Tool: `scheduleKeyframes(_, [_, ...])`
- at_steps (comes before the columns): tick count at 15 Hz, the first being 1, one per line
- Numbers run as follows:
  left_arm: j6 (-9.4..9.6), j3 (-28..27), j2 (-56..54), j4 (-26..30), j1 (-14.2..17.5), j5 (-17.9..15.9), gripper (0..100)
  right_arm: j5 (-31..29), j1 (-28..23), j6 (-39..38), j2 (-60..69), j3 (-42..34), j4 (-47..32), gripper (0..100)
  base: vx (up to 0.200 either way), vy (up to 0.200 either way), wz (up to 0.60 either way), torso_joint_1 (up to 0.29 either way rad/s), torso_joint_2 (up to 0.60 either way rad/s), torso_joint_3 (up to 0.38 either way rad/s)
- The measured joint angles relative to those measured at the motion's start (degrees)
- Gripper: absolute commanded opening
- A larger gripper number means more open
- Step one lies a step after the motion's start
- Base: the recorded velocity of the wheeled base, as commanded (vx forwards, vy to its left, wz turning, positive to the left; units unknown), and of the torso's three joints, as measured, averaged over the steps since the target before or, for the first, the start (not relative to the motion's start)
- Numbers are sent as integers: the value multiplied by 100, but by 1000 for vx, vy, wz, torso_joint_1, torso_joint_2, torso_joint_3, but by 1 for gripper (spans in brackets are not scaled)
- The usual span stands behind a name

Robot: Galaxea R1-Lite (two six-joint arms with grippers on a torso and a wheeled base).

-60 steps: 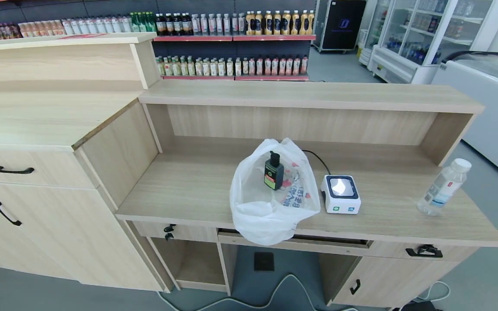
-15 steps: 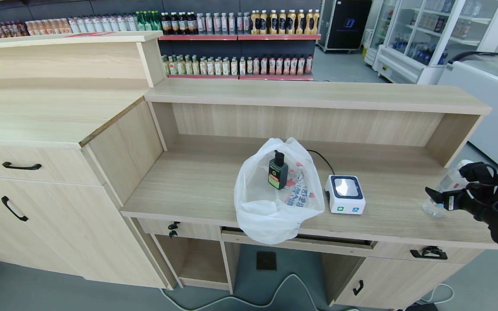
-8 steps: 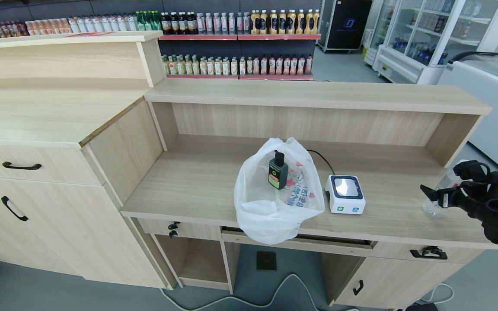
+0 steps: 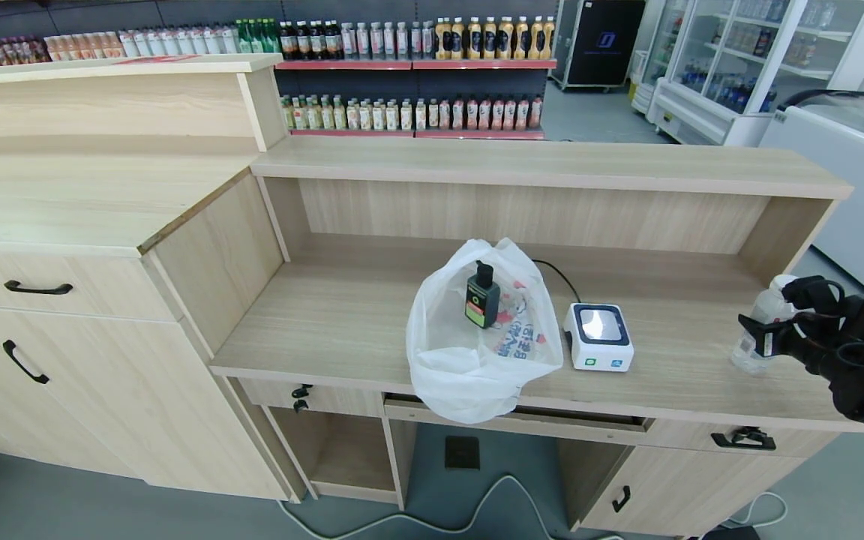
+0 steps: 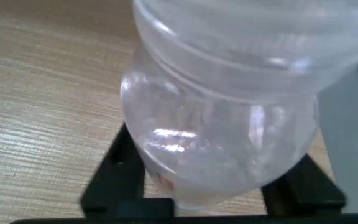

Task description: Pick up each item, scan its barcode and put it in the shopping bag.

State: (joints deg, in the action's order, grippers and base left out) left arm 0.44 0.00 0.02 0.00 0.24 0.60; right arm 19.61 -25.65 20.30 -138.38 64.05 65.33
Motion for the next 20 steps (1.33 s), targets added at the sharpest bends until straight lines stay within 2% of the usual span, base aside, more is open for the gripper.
scheduleKeyframes(9, [-1, 0, 0, 0, 0, 0, 0, -24, -41, -33, -33, -16, 151, 0, 0, 0, 0, 0, 0, 0])
scheduleKeyframes(12, [-1, 0, 0, 0, -2, 0, 0, 15, -32, -432, 268, -149, -85, 0, 0, 0, 0, 0, 0, 0])
scheduleKeyframes(14, [0, 0, 0, 0, -2, -2, 0, 162, -1, -875, 718, -251, -835, 0, 0, 0, 0, 0, 0, 0])
scheduleKeyframes(17, [0, 0, 0, 0, 2, -2, 0, 716, 85, -1751, 2264, -317, -2704, 0, 0, 0, 0, 0, 0, 0])
scheduleKeyframes(20, [-1, 0, 0, 0, 0, -2, 0, 1487, 581, -2497, 4276, -466, -4453, 0, 0, 0, 0, 0, 0, 0])
